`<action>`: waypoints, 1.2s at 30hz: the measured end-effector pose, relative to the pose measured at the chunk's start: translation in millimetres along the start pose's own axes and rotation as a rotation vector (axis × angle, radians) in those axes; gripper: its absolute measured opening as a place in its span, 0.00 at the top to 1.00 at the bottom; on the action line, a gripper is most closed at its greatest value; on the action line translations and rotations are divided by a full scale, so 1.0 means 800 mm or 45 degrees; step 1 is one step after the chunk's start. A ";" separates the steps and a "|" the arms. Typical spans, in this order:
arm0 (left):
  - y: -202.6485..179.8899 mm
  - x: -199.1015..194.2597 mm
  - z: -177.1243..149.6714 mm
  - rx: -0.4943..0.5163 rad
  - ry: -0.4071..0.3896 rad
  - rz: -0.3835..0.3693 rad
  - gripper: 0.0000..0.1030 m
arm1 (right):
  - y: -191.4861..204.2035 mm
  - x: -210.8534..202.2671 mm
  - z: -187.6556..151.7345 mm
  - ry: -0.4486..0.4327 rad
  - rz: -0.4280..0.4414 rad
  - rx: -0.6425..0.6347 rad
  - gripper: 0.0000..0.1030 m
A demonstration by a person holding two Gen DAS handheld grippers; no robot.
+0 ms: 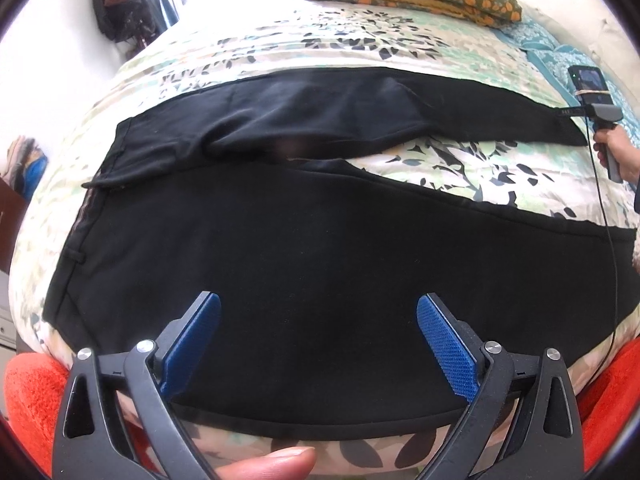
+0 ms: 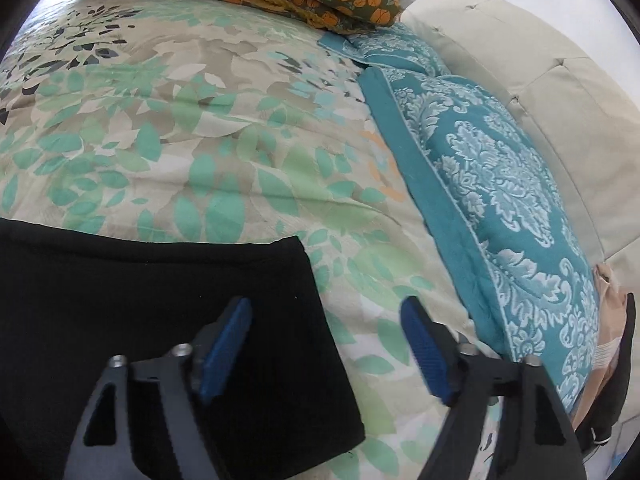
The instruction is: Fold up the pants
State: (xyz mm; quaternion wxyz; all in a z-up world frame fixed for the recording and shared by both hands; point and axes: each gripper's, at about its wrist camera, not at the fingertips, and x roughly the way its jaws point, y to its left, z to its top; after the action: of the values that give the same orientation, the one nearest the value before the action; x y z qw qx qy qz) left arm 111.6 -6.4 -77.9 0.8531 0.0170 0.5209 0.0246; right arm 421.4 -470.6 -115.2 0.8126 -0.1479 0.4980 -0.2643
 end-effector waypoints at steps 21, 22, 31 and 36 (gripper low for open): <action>0.010 0.040 -0.023 0.062 -0.132 0.025 0.03 | 0.182 -0.432 -0.386 0.010 0.948 0.082 0.01; 0.009 0.043 -0.029 0.070 -0.124 0.020 0.03 | 0.188 -0.431 -0.386 -0.003 0.931 0.060 0.01; 0.006 0.064 -0.059 0.135 -0.104 -0.001 0.02 | 0.205 -0.397 -0.386 0.035 0.855 0.088 0.00; 0.011 0.066 -0.062 0.138 -0.085 -0.033 0.02 | 0.207 -0.391 -0.392 0.010 0.864 0.113 0.00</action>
State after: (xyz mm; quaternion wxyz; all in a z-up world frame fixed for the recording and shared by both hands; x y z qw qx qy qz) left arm 91.1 5.4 -147.4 0.8681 0.0572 0.4929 -0.0154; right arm 75.8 -147.9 -113.8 0.8579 0.0629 0.5100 -0.0007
